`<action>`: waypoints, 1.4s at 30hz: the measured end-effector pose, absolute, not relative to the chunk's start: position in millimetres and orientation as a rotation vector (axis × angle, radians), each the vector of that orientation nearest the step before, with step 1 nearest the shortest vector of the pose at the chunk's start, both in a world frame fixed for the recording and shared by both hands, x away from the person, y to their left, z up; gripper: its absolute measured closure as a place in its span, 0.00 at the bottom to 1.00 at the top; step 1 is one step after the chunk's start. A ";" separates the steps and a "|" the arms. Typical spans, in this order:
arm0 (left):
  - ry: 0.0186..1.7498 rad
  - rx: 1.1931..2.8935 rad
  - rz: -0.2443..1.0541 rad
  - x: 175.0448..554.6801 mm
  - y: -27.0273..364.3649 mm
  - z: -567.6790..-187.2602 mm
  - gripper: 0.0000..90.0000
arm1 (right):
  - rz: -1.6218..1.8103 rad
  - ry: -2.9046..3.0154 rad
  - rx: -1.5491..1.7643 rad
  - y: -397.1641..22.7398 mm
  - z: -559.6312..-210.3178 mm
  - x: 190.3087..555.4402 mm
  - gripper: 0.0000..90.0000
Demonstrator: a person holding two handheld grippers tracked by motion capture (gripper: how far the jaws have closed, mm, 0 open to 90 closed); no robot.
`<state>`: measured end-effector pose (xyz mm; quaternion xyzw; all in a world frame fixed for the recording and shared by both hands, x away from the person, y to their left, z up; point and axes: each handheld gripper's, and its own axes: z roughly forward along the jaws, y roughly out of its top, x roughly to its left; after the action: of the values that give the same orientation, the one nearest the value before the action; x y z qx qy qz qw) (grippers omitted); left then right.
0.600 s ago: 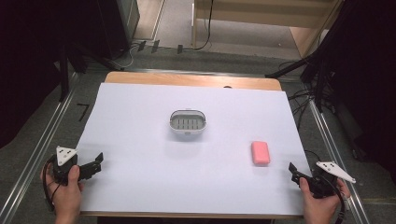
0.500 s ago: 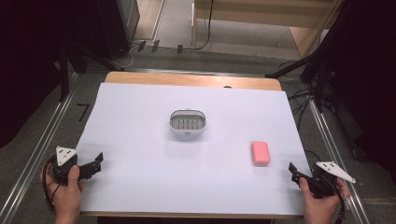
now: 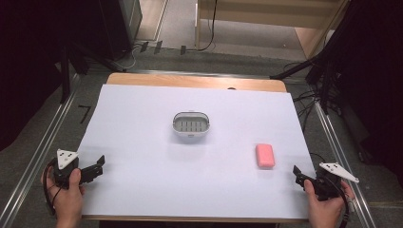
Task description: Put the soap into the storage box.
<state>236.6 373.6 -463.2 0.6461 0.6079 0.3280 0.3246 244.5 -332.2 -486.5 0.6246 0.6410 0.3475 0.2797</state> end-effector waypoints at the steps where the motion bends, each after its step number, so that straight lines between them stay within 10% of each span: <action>1: 1.593 1.691 0.861 236.5 373.6 -463.3 0.08 | 0.927 1.722 1.681 -332.2 -486.3 245.1 0.16; 42: 1.591 1.672 0.855 235.1 375.2 -462.9 0.08 | 0.814 1.897 1.787 -293.3 -450.3 274.1 0.14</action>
<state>235.1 375.2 -462.9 0.6403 0.6095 0.3276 0.3335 274.1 -293.3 -450.3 0.6407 0.6802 0.2919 0.2041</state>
